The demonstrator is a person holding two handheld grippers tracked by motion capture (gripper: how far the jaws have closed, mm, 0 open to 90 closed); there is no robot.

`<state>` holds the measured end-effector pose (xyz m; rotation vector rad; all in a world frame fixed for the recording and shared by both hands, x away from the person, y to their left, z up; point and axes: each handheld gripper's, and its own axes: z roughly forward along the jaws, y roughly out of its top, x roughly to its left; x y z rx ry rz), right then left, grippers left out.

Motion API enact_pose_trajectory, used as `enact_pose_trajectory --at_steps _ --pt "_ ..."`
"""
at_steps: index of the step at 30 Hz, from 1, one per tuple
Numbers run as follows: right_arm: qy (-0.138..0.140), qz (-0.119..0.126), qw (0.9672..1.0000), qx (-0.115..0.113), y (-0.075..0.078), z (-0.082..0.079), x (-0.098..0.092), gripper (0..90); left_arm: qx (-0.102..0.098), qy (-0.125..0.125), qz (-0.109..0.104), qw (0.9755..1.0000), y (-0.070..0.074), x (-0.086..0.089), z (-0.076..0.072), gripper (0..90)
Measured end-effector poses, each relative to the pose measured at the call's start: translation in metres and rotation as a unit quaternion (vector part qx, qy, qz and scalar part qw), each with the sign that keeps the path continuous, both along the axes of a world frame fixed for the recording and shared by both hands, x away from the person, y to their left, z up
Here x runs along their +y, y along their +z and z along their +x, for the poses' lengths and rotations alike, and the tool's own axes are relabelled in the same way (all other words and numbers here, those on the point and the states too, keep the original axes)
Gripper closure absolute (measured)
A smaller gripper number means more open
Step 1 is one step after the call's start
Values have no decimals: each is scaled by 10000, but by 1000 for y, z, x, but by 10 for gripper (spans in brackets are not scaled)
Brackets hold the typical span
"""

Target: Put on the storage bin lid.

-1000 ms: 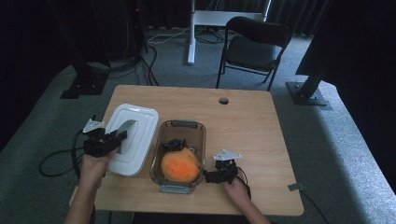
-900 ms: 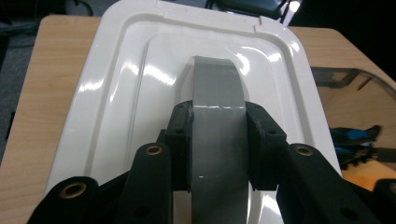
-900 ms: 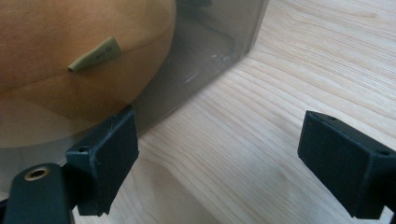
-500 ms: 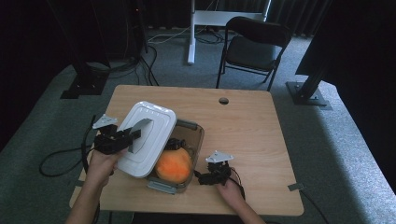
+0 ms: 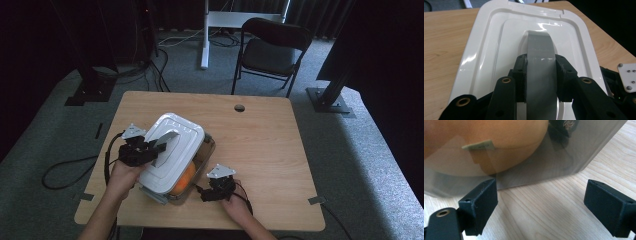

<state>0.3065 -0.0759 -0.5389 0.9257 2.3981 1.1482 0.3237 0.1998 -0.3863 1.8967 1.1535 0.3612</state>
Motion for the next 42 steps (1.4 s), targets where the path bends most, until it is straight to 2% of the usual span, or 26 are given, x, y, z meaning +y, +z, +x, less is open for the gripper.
enact_pose_trajectory --at_steps 7,10,13,22,25,26,30,36,42 --pt "-309 60 9995 68 -3 5 -16 112 46 -66 -43 10000 -2 -7 2 673" --pt "-375 40 9992 95 -5 6 -20 112 23 -73 49 10000 -2 -13 3 673" --pt "-389 -24 9992 110 -7 7 -20 112 68 -107 53 9999 -4 -18 3 673" --pt "-410 -10 9991 87 -6 7 -21 112 90 -101 87 9999 -9 -29 2 673" --pt "-413 -13 9991 77 -6 7 -21 112 140 -144 -7 9998 -9 -30 3 673" --pt "-409 -23 9991 85 -6 7 -20 112 69 -115 74 9999 -9 -33 2 673" --pt "-419 9 9991 92 -6 7 -21 112 -10 -119 139 9998 -10 -35 0 672" --pt "-428 42 9990 112 -6 7 -22 112 4 -72 -1 10000 -12 -34 -4 672" --pt "-411 42 9991 111 -6 8 -22 112 -63 9 31 10000 -13 -36 -5 671"
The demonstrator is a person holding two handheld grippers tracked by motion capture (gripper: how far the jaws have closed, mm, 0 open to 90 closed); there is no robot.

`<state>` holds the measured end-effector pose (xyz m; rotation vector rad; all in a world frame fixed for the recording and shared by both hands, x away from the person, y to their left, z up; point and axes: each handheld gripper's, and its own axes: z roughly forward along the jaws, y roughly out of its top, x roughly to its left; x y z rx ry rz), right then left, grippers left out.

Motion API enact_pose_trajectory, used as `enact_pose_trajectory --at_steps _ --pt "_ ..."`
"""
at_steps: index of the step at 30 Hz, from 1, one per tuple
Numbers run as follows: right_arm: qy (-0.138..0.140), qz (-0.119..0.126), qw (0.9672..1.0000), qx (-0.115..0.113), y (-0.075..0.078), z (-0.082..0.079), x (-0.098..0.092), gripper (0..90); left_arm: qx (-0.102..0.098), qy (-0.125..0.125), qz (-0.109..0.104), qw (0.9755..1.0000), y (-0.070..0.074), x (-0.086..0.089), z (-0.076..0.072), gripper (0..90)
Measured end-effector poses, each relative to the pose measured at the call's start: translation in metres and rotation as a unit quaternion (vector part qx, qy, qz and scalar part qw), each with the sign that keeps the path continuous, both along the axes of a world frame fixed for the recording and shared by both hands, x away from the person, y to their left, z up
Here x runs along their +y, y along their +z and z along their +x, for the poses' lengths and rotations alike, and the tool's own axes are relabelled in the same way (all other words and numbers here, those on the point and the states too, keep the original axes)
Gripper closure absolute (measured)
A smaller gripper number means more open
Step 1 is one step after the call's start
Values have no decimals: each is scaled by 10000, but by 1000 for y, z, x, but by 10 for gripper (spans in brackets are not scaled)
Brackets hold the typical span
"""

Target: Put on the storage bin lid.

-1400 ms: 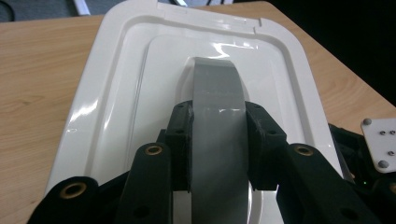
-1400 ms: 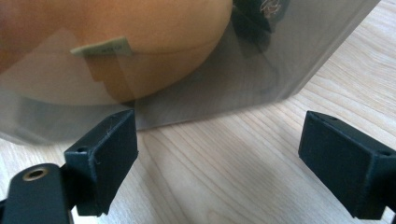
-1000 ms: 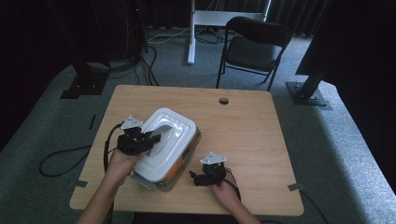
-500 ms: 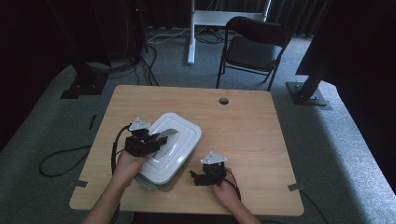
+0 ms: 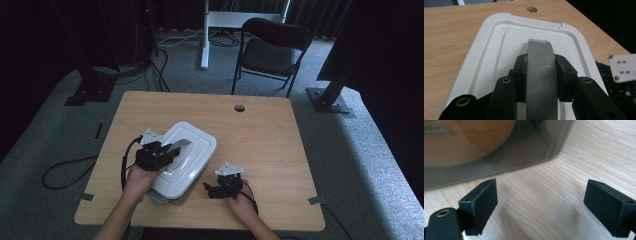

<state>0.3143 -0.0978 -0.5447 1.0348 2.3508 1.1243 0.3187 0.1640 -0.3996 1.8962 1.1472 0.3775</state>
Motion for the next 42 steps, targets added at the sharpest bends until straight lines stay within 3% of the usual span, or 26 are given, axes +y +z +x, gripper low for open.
enact_pose_trajectory --at_steps 8,15,29,38,42 --pt "0 -9 10000 0 0 1 0 112 -56 -29 70 10000 -1 -9 -3 671" --pt "10 -35 10000 -3 0 0 0 112 -2 149 -6 9999 -1 1 4 671" --pt "0 -67 10000 23 -1 1 1 112 -20 214 -148 9997 -8 1 -4 672" --pt "16 -59 10000 30 -1 1 1 112 -216 258 -64 9994 -14 -4 -10 672" --pt "17 -43 10000 33 -1 1 0 112 -158 257 -266 9992 -17 0 -9 672"
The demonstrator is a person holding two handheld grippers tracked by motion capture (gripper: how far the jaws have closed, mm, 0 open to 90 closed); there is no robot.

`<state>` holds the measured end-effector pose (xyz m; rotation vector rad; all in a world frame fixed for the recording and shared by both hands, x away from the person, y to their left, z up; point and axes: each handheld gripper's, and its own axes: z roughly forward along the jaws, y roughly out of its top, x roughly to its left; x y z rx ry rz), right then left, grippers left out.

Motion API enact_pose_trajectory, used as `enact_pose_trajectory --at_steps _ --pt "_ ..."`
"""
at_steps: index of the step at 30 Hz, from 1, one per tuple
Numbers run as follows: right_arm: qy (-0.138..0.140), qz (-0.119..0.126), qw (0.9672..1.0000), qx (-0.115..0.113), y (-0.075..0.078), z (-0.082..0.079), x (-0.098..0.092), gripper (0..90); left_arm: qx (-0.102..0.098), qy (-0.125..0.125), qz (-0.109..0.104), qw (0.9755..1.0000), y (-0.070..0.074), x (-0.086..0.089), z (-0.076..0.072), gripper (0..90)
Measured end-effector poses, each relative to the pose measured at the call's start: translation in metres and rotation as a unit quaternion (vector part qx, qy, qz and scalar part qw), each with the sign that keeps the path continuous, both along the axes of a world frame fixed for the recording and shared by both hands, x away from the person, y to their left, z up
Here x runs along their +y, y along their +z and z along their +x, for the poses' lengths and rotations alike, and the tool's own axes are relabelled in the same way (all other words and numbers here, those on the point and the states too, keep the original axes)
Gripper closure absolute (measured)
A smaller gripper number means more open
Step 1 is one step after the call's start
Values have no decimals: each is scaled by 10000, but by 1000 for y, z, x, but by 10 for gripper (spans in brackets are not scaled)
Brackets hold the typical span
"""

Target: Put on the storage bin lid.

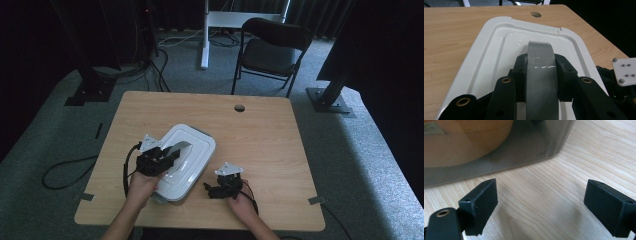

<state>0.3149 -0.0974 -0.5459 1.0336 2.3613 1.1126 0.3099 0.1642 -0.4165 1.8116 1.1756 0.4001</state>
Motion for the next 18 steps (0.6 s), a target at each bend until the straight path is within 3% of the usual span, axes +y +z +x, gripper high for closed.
enact_pose_trajectory --at_steps 3,5,9,10,12,14,18 --pt "1 -9 10000 3 0 0 0 112 86 -47 -112 9999 -1 3 2 673" --pt "9 -17 10000 2 0 0 0 112 -27 -1 109 9999 0 -2 1 671" --pt "18 -25 10000 12 0 0 0 112 -64 53 273 9996 1 -5 1 667" --pt "23 -7 10000 19 -1 0 0 112 27 34 398 9992 1 -7 2 666" --pt "17 -16 10000 22 -1 0 0 112 136 -9 424 9990 1 -8 5 659" --pt "21 -11 10000 21 -1 1 0 112 143 -16 496 9987 1 -9 5 659" --pt "9 4 10000 29 0 1 -1 112 106 -80 383 9992 3 -5 4 572"
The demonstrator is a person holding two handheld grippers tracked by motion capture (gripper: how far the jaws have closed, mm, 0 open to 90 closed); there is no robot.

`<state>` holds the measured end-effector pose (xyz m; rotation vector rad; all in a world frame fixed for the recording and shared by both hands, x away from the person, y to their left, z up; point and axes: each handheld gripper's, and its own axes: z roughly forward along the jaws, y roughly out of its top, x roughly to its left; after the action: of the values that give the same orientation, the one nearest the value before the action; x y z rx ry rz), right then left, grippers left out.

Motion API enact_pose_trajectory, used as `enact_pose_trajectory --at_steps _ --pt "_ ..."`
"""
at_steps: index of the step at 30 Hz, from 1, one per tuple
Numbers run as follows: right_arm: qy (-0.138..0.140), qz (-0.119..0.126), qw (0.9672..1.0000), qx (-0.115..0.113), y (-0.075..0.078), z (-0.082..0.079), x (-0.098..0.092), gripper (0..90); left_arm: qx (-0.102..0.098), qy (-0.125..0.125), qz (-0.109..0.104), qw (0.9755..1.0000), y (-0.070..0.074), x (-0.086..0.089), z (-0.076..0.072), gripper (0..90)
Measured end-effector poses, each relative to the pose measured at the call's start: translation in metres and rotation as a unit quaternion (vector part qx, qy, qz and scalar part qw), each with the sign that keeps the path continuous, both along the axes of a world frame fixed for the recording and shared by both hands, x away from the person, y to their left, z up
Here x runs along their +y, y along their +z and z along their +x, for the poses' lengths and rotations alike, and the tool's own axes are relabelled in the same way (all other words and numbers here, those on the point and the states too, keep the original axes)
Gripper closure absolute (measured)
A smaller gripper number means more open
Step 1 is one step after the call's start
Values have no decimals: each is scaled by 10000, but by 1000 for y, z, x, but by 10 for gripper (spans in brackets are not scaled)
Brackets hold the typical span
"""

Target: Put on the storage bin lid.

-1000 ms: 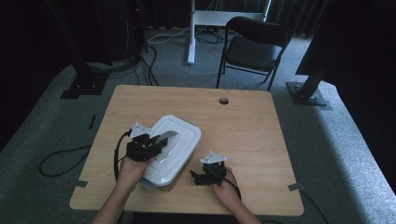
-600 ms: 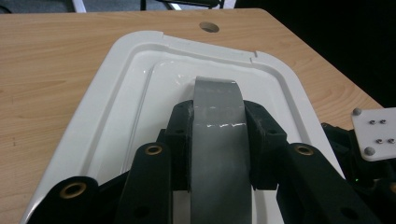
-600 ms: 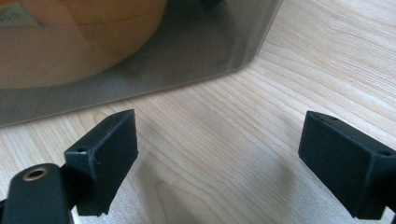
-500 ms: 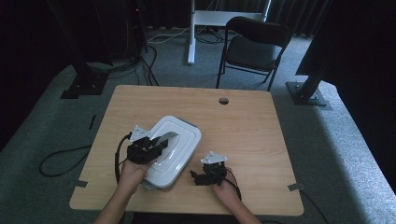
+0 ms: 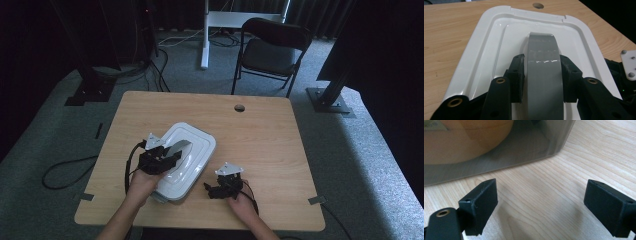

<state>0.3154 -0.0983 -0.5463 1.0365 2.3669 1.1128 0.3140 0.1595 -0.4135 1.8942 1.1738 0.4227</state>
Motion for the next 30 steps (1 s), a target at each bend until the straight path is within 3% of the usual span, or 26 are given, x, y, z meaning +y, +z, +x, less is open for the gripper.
enact_pose_trajectory --at_steps 6,8,12,13,15,17,23,24,28,30 --pt "8 -2 10000 -2 0 0 0 112 -57 80 -70 9999 9 6 -2 478" --pt "11 8 10000 -4 0 0 0 112 5 64 -98 9999 11 9 -1 444" --pt "2 46 10000 -12 1 0 -1 112 26 -126 -214 9997 11 16 0 376" --pt "-2 55 10000 -1 1 0 -2 112 54 -293 -294 9991 11 20 1 281" --pt "-9 54 10000 1 1 0 -2 112 46 -275 -276 9992 11 21 2 280" --pt "-20 77 10000 5 1 0 -2 112 -13 -282 -249 9993 9 23 2 203" --pt "-48 137 9999 -29 3 0 -5 112 -154 -295 -175 9993 9 30 3 162" --pt "-49 141 9999 -16 3 0 -5 112 -139 -287 -143 9994 9 31 3 92" --pt "-40 153 9999 1 4 0 -6 112 -179 -253 -54 9995 10 35 3 79" --pt "-43 168 9998 12 4 0 -6 112 -170 -298 -83 9994 10 40 4 4"
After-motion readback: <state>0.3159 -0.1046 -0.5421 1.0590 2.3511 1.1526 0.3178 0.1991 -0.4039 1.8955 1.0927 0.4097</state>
